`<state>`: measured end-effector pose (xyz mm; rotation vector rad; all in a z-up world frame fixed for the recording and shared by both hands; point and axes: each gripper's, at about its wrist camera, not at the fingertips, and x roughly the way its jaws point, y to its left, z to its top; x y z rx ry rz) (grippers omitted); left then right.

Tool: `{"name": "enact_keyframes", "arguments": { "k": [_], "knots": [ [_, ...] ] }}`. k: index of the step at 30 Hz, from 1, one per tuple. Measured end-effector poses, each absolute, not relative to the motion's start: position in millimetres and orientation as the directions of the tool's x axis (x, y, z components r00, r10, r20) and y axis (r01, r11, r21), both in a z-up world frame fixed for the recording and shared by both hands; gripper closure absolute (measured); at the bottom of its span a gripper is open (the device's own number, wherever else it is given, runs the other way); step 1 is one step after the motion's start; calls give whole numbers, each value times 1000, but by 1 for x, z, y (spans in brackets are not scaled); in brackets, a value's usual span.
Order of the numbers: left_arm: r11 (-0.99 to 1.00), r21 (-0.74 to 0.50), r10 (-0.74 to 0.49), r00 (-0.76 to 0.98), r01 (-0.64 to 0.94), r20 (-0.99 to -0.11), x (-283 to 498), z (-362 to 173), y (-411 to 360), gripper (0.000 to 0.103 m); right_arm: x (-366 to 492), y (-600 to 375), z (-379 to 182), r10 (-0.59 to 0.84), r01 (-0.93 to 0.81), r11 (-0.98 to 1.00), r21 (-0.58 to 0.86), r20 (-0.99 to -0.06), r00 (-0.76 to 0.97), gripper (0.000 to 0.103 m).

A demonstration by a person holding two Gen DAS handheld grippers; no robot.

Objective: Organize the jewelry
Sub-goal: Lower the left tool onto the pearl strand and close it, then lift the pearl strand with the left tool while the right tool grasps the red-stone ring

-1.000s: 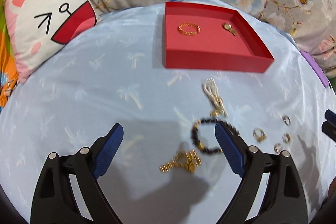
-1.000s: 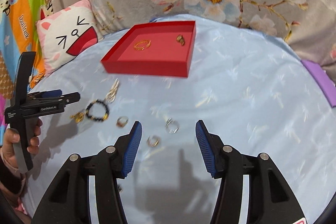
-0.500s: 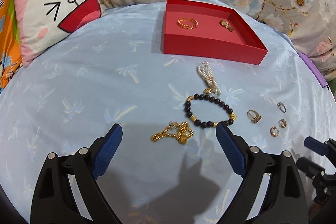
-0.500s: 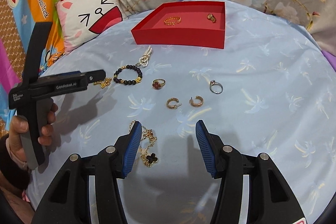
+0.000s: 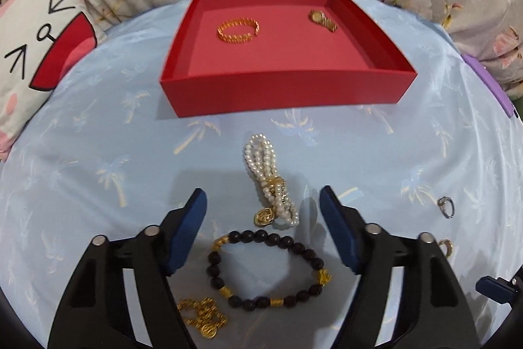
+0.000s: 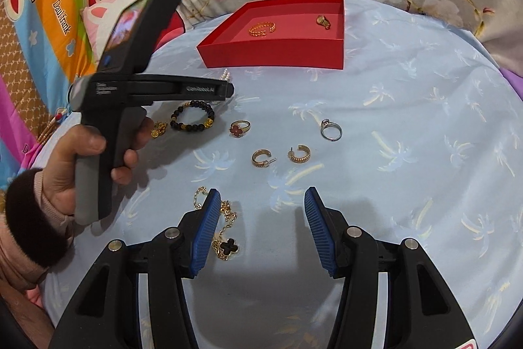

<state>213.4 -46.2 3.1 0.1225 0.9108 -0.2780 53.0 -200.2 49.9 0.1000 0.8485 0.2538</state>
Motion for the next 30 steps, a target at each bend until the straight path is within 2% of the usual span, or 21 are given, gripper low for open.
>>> {"name": "enact_keyframes", "arguments": {
  "k": [2, 4, 5, 7, 8, 12, 22, 30],
  "knots": [
    [957, -10, -185, 582, 290, -792, 215, 1, -47, 43, 54, -202, 50, 263, -177, 965, 195, -729, 632, 50],
    [954, -15, -195, 580, 300, -791, 215, 3, -48, 54, 55, -203, 49, 266, -173, 964, 202, -729, 630, 50],
    [952, -17, -200, 580, 304, -790, 215, 3, -48, 66, 56, -203, 49, 267, -171, 964, 205, -730, 629, 50],
    [946, -29, -220, 577, 322, -786, 214, 3, -48, 83, 56, -204, 48, 269, -171, 963, 208, -732, 626, 50],
    [944, -40, -232, 573, 328, -786, 214, 3, -47, 87, 56, -204, 47, 269, -170, 963, 208, -733, 625, 50],
    [938, -69, -263, 570, 338, -779, 212, 8, -43, 90, 56, -204, 47, 266, -168, 964, 206, -735, 623, 50],
    [941, -124, -306, 636, 314, -709, 173, 56, 1, 90, 56, -204, 51, 263, -171, 965, 200, -724, 638, 50],
    [950, -154, -300, 653, 272, -696, 136, 50, 30, 90, 78, -164, 63, 237, -232, 966, 111, -736, 634, 52]
  ]
}}
